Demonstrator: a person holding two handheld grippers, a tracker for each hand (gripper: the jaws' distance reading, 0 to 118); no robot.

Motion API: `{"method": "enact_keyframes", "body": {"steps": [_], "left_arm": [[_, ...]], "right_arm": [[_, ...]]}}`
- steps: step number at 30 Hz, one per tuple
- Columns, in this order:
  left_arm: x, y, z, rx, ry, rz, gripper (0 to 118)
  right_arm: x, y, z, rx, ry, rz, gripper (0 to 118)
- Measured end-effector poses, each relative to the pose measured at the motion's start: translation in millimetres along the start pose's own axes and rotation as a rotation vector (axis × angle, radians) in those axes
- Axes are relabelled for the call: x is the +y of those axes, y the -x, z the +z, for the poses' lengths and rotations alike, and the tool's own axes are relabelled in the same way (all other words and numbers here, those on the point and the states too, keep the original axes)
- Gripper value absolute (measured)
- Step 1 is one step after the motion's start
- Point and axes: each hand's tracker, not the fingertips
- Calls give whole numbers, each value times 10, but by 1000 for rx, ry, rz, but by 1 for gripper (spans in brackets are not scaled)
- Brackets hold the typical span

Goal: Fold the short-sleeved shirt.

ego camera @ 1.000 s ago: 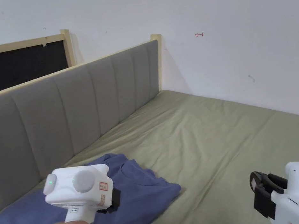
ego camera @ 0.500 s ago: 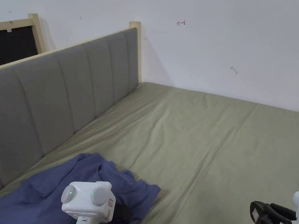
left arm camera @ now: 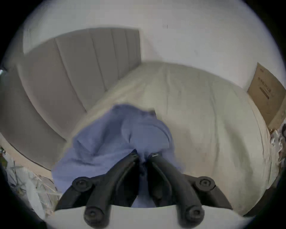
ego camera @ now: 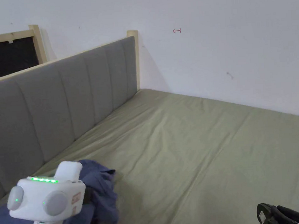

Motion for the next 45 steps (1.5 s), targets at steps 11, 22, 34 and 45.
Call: {"method": "enact_keyframes", "body": {"steps": [11, 22, 34, 45], "left_arm": [[1309, -899, 2000, -203, -406, -177, 6], [1618, -3500, 2587, -875, -436, -288, 6], [293, -5535, 1129, -968, 435, -364, 17], [186, -4966, 1029, -1006, 366, -198, 104]], "right_arm": [[194, -410, 945, -98, -217, -26, 0], [14, -1214, 2184, -326, -351, -111, 0], [-638, -1845, 2595, -506, -285, -261, 0], [-721, -1785, 2378, -464, -231, -288, 0]]}}
